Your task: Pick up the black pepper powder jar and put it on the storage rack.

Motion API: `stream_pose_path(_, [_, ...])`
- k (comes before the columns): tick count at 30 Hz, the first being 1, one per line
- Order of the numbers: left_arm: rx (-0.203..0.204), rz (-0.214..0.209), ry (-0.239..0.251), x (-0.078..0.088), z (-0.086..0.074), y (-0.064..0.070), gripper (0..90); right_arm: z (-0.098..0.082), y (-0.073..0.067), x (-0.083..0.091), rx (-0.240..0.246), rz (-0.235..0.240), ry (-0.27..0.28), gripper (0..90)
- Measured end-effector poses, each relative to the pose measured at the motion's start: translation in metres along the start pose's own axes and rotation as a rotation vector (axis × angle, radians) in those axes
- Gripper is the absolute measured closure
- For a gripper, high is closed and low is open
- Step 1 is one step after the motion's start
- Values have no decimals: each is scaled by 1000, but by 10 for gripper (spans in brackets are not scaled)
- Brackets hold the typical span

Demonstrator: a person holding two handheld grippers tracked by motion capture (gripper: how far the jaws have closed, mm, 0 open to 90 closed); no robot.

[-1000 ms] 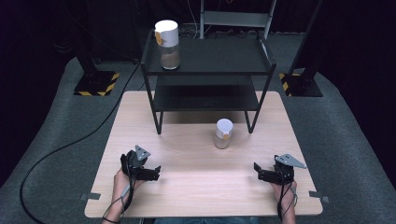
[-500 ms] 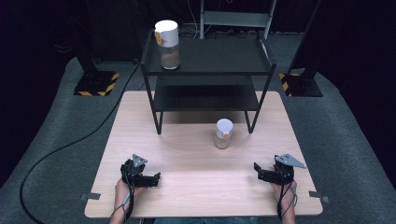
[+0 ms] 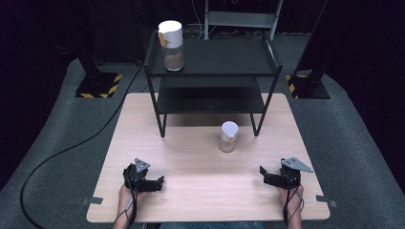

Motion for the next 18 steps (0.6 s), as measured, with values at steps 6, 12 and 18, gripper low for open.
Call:
stream_pose_path(6, [7,9,0,1,-1,2,3,-1,-1,0,6,0,4,7])
stream_pose_path(12, [7,8,-1,0,0,1,3,0,-1,0,6,-2,2,7])
stream_pose_path(18, [8,8,-1,0,0,2,3,0,-2,-1,14,-4,-2,7])
Point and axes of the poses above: each handheld gripper's, and its own axes: x roughly backward along the jaws, z roughly out of its top, y roughly to its right, the point moved 2 cm from there along -x, roughly forward along the jaws, and after that the axes turned 12 degrees about z, right-handed, at the moved point
